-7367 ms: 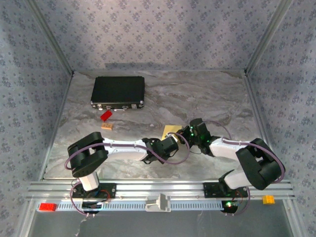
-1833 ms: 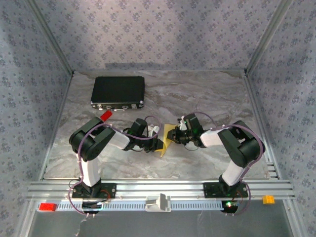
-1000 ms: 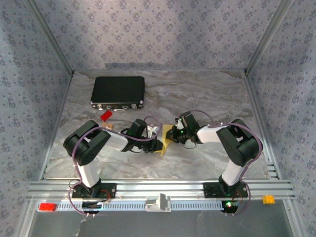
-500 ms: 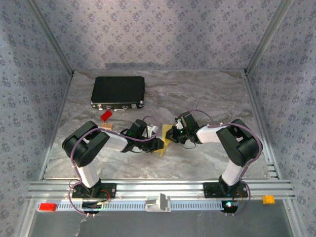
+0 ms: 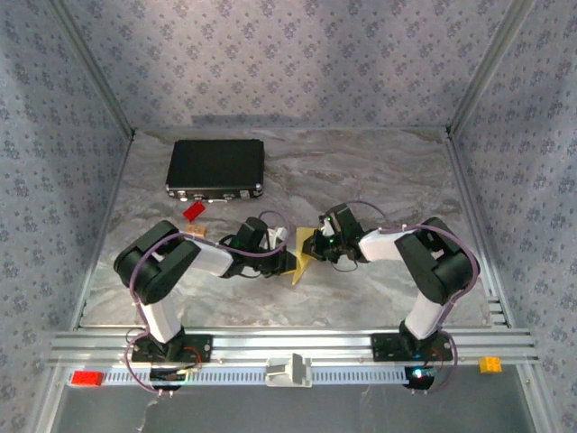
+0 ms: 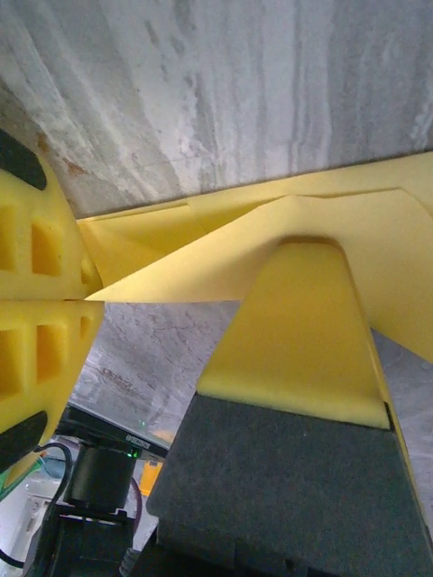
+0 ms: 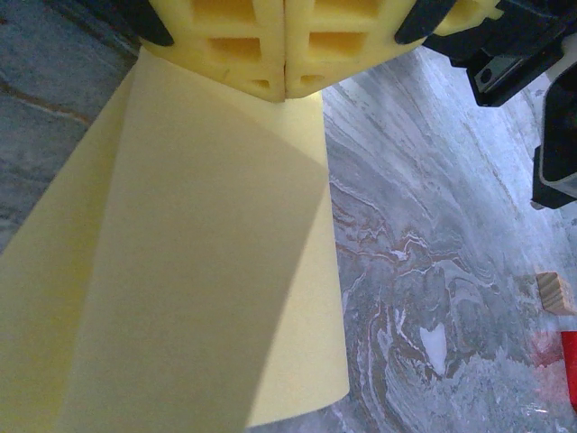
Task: Fold a paper plane with a square sheet of paper (pick it up from the middle)
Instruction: Fold the wing for the fifth time at the center of the table.
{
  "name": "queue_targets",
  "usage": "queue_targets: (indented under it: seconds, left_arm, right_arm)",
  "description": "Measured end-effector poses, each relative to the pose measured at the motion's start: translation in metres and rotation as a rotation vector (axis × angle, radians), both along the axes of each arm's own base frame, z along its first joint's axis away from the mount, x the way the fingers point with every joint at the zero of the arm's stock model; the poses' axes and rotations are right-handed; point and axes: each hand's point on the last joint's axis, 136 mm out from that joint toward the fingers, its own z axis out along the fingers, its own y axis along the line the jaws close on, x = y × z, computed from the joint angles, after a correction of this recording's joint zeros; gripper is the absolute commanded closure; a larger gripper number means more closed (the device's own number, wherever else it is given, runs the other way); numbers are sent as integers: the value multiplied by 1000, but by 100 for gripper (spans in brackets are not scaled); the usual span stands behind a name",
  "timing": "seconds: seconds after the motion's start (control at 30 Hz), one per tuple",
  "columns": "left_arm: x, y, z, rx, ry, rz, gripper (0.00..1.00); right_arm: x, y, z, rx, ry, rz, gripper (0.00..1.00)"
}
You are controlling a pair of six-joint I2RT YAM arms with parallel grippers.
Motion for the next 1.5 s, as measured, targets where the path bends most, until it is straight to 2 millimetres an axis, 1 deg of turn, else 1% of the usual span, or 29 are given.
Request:
queue_targets:
  seconds: [0.13,0.5,0.57,0.63,0.7,0.8,0.87,0.9,0.97,1.07,1.23,1.3,1.43,1.5]
  left_arm:
    - [-3,1,-8,3,28,-13,99]
    - [-7,1,-8,-3,33,-38,94]
    - [-7,1,-8,-1,29,-46,96]
    - [-7,1,-9,4,25,-52,100]
    - [-8,1,-9,9,19,-60,100]
    - [-9,2,-9,19,13,-71,91]
    - [-11,3,-8,23,11,-78,90]
    - [-13,3,-8,26,15,-86,91]
    - [-17,4,-9,34,26,-95,98]
    - [-19,5,-10,42,27,-102,100]
    - [-21,5,-10,45,26,-107,100]
    - [-21,5,-10,46,25,-109,94]
    - [-23,6,-10,52,20,-114,92]
    - [-24,7,-10,57,21,-119,95]
  right_arm:
    - [0,0,0,0,-1,0,93]
    - [-1,2,0,-1,-2,5,93]
    - [-1,2,0,-2,-2,5,93]
    - [-1,2,0,-2,-2,5,93]
    - [-1,2,0,-3,-2,5,93]
    - [-2,2,-1,-4,0,7,94]
    - [-3,3,-1,-4,0,9,93]
    - [-3,2,-1,-5,-1,8,93]
    - [-3,2,-1,-5,-1,8,93]
    - [-3,3,-1,-6,-1,9,93]
    - [-4,3,-1,-6,-1,11,93]
    - [-4,3,-1,-6,-1,11,93]
    - [-5,4,-1,-6,0,14,94]
    - [-5,4,-1,-6,1,15,94]
